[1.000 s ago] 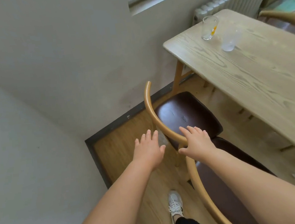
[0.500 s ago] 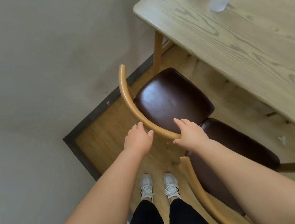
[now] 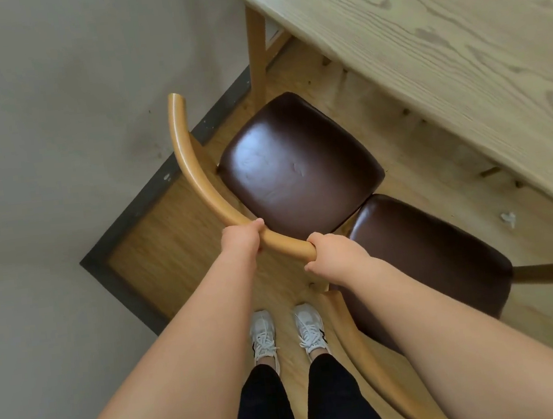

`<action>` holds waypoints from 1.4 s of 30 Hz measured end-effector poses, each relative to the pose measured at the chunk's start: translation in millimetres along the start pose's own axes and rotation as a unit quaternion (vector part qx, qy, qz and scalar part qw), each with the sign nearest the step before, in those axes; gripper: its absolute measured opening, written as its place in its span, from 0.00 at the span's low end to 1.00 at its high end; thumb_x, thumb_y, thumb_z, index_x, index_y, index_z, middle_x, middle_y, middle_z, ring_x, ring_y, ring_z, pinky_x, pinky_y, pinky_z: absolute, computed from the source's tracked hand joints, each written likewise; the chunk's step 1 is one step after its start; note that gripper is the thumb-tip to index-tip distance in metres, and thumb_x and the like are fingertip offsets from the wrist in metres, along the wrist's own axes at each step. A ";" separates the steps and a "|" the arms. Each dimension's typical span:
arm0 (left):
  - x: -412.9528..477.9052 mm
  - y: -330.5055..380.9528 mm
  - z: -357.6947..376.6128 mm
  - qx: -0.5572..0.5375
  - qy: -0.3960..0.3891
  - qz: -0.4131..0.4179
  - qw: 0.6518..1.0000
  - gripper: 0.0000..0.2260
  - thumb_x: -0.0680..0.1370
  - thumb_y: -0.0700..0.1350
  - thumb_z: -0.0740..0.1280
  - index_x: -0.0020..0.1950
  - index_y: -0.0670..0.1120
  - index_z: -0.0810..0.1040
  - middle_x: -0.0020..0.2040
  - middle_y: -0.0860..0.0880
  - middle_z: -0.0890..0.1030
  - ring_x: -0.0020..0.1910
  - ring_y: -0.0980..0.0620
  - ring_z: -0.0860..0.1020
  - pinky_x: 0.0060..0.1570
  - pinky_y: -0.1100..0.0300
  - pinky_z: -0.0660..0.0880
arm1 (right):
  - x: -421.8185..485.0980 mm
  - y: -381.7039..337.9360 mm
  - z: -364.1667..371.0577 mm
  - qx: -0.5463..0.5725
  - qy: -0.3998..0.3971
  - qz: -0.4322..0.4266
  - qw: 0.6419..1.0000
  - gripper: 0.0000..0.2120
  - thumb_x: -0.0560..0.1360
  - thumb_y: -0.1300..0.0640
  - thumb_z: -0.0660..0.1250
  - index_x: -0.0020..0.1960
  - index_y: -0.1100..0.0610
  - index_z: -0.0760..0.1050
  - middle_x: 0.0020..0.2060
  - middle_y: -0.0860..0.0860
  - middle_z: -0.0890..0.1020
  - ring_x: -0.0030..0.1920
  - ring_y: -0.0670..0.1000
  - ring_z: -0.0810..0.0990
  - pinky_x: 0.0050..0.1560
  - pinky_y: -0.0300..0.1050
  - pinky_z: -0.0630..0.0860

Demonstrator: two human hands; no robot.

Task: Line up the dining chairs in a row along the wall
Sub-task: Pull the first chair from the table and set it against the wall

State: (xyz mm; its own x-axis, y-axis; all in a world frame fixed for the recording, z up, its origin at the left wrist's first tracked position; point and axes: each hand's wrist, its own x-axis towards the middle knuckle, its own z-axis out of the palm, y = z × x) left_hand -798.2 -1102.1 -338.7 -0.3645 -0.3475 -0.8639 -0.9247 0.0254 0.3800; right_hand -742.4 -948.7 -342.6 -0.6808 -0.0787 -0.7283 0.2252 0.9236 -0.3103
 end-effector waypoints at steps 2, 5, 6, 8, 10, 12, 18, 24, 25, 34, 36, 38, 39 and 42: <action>3.3 0.2 -0.2 -0.046 -0.016 0.000 0.999 0.15 0.75 0.41 0.72 0.58 0.37 0.74 0.54 0.40 0.77 0.43 0.44 0.78 0.48 0.51 0.79 | 3.0 -1.8 0.8 -0.009 0.002 -0.004 1.000 0.12 0.73 0.57 0.64 0.56 0.51 0.72 0.47 0.51 0.79 0.48 0.54 0.79 0.49 0.55 0.81; 3.0 -0.9 -3.1 -0.073 -0.030 0.002 0.997 0.16 0.74 0.39 0.72 0.59 0.35 0.75 0.53 0.39 0.78 0.39 0.45 0.78 0.52 0.48 0.79 | 6.2 -4.7 -0.1 -0.024 -0.001 -0.020 1.000 0.13 0.71 0.62 0.63 0.53 0.51 0.71 0.44 0.51 0.77 0.44 0.55 0.78 0.44 0.56 0.82; 1.0 -1.2 -3.6 -0.077 -0.031 0.003 0.997 0.17 0.74 0.39 0.73 0.60 0.35 0.75 0.53 0.39 0.79 0.40 0.44 0.79 0.54 0.47 0.79 | 6.8 -5.4 -0.8 -0.030 -0.001 -0.026 0.999 0.13 0.71 0.63 0.63 0.53 0.51 0.70 0.43 0.51 0.77 0.43 0.54 0.78 0.43 0.55 0.82; -1.9 -4.3 -7.1 -0.088 -0.027 0.004 0.996 0.18 0.73 0.39 0.73 0.60 0.35 0.74 0.54 0.38 0.79 0.45 0.42 0.80 0.55 0.46 0.79 | 7.3 -9.5 -1.7 -0.047 -0.005 -0.042 0.998 0.13 0.71 0.63 0.63 0.51 0.49 0.69 0.41 0.50 0.77 0.41 0.53 0.78 0.42 0.53 0.82; -4.1 -6.2 -9.1 -0.094 -0.022 0.007 0.995 0.19 0.73 0.38 0.73 0.61 0.34 0.74 0.55 0.38 0.79 0.48 0.41 0.80 0.55 0.46 0.79 | 7.1 -12.3 -3.3 -0.056 -0.010 -0.054 0.997 0.12 0.71 0.63 0.63 0.50 0.48 0.69 0.40 0.50 0.77 0.41 0.52 0.77 0.40 0.50 0.81; -3.3 -7.8 -14.1 -0.106 -0.015 0.009 0.994 0.19 0.73 0.37 0.73 0.61 0.34 0.74 0.56 0.37 0.79 0.50 0.40 0.80 0.54 0.46 0.79 | 6.2 -17.5 -2.7 -0.057 -0.015 -0.063 0.996 0.12 0.71 0.63 0.63 0.49 0.48 0.69 0.40 0.49 0.77 0.41 0.52 0.77 0.39 0.50 0.80; 2.9 -13.7 -40.9 -0.125 0.000 0.014 0.992 0.19 0.73 0.38 0.73 0.61 0.34 0.73 0.55 0.37 0.80 0.50 0.39 0.81 0.54 0.44 0.79 | 7.0 -42.2 8.6 -0.069 -0.027 -0.084 0.994 0.13 0.70 0.63 0.63 0.51 0.51 0.70 0.42 0.49 0.77 0.44 0.54 0.78 0.45 0.56 0.81; 14.6 -24.4 -82.1 -0.143 0.020 0.016 0.989 0.21 0.73 0.39 0.73 0.63 0.35 0.72 0.55 0.39 0.80 0.49 0.41 0.80 0.55 0.46 0.79 | 10.7 -78.5 25.7 -0.088 -0.033 -0.114 0.989 0.13 0.70 0.63 0.62 0.52 0.51 0.70 0.42 0.49 0.78 0.44 0.54 0.78 0.45 0.57 0.80; 17.0 -27.0 -91.0 -0.147 0.024 0.018 0.989 0.21 0.73 0.39 0.73 0.63 0.36 0.72 0.55 0.40 0.80 0.49 0.41 0.80 0.54 0.47 0.79 | 11.4 -86.5 28.7 -0.094 -0.033 -0.121 0.988 0.13 0.70 0.63 0.61 0.52 0.51 0.70 0.41 0.49 0.77 0.44 0.54 0.78 0.44 0.56 0.80; 37.9 -58.0 -184.7 -0.176 0.072 -0.004 0.982 0.20 0.75 0.42 0.72 0.64 0.39 0.73 0.55 0.42 0.80 0.51 0.42 0.80 0.49 0.52 0.77 | 16.1 -171.6 68.2 -0.138 -0.075 -0.180 0.971 0.10 0.70 0.63 0.61 0.48 0.52 0.67 0.41 0.50 0.76 0.44 0.57 0.77 0.37 0.48 0.73; 44.9 -66.8 -208.8 -0.180 0.090 -0.009 0.979 0.19 0.75 0.43 0.72 0.63 0.40 0.73 0.53 0.43 0.80 0.49 0.43 0.80 0.52 0.49 0.78 | 17.2 -194.9 79.2 -0.152 -0.087 -0.198 0.964 0.11 0.70 0.61 0.63 0.51 0.52 0.68 0.43 0.50 0.78 0.45 0.57 0.78 0.40 0.49 0.74; 50.5 -74.5 -232.5 -0.180 0.108 -0.010 0.978 0.18 0.75 0.44 0.72 0.62 0.41 0.73 0.51 0.44 0.79 0.45 0.45 0.79 0.51 0.49 0.79 | 17.2 -217.5 90.5 -0.162 -0.092 -0.217 0.958 0.11 0.70 0.60 0.64 0.52 0.52 0.69 0.43 0.49 0.77 0.44 0.56 0.77 0.40 0.48 0.74; 52.8 -77.8 -243.4 -0.183 0.113 -0.011 0.977 0.18 0.75 0.45 0.72 0.62 0.41 0.73 0.50 0.44 0.79 0.45 0.45 0.79 0.51 0.49 0.79 | 16.7 -227.9 95.5 -0.166 -0.094 -0.225 0.956 0.11 0.70 0.59 0.64 0.52 0.52 0.69 0.42 0.48 0.76 0.43 0.56 0.76 0.39 0.47 0.72; 59.4 -87.8 -276.4 -0.198 0.125 -0.011 0.972 0.19 0.76 0.45 0.71 0.63 0.40 0.74 0.54 0.42 0.80 0.49 0.44 0.80 0.55 0.45 0.79 | 13.2 -259.0 111.6 -0.175 -0.106 -0.240 0.949 0.10 0.70 0.59 0.64 0.49 0.50 0.67 0.41 0.48 0.76 0.42 0.55 0.76 0.38 0.46 0.70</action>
State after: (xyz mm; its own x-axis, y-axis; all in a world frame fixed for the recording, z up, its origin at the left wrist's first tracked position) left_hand -708.1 -1384.1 -331.9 -0.2609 -0.5614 -0.7854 -0.7996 -0.3301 0.5016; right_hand -731.9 -1230.9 -340.0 -0.4833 -0.5605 -0.6725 -0.3461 0.8279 -0.4413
